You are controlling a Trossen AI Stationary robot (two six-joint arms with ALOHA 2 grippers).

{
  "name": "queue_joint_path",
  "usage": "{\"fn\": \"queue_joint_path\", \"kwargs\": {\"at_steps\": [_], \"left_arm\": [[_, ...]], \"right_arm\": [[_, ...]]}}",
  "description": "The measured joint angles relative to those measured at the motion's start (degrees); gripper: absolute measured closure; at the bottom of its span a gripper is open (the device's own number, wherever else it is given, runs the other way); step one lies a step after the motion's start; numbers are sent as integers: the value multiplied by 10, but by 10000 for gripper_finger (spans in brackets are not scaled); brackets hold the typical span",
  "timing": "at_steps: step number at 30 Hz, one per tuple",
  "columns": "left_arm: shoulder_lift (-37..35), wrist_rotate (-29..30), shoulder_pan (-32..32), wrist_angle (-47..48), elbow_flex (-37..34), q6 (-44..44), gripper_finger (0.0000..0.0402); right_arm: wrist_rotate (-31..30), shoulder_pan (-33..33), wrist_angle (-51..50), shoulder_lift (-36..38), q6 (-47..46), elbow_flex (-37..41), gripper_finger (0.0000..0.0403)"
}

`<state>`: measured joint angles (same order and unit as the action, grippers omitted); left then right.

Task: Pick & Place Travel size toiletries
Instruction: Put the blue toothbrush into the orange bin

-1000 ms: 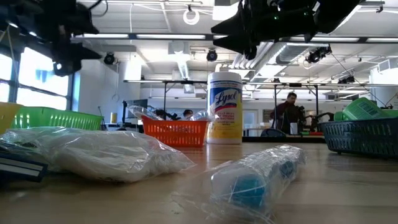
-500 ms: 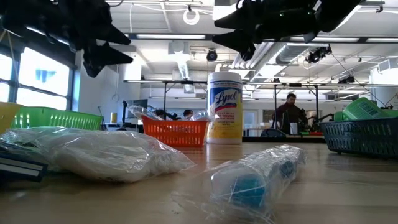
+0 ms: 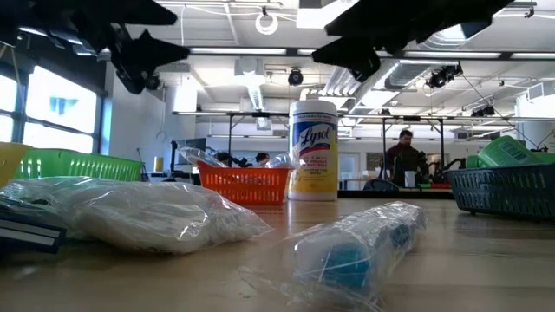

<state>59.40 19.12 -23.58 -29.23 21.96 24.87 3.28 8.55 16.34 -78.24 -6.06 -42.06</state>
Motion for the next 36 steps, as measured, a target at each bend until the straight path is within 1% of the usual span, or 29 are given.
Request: {"fn": "queue_joint_path", "kwargs": {"at_steps": [4,7,10,12,16,18,23,25,28,33,36], "left_arm": [[-1,29,-48,-15,0,-15,195],[-1,64,-82,-13,0,-17,195],[-1,104,-111,-13,0,-17,195],[-1,124,-124,-13,0,-17,195],[-1,158,-137,-13,0,-17,195],[-1,160,-136,-13,0,-17,195],[-1,165,-136,-13,0,-24,195],[-1,166,-136,-11,0,-29,195],[-1,167,-136,-11,0,-36,195],[-1,166,-136,-9,0,-36,195],[-1,166,-136,-7,1,-36,195]], "right_arm": [[-63,56,1,0,-2,0,168],[-99,84,1,0,-19,0,168],[-123,105,1,0,-32,0,168],[-128,115,-12,0,-33,-8,168],[-128,125,-65,-9,-33,-54,168],[-128,128,-105,-23,-27,-87,168],[-117,129,-205,-80,-1,-162,168],[-103,129,-242,-108,2,-181,168],[-87,129,-266,-145,3,-195,168],[-47,128,-266,-207,3,-196,168],[-38,132,-266,-239,0,-196,168]]}}
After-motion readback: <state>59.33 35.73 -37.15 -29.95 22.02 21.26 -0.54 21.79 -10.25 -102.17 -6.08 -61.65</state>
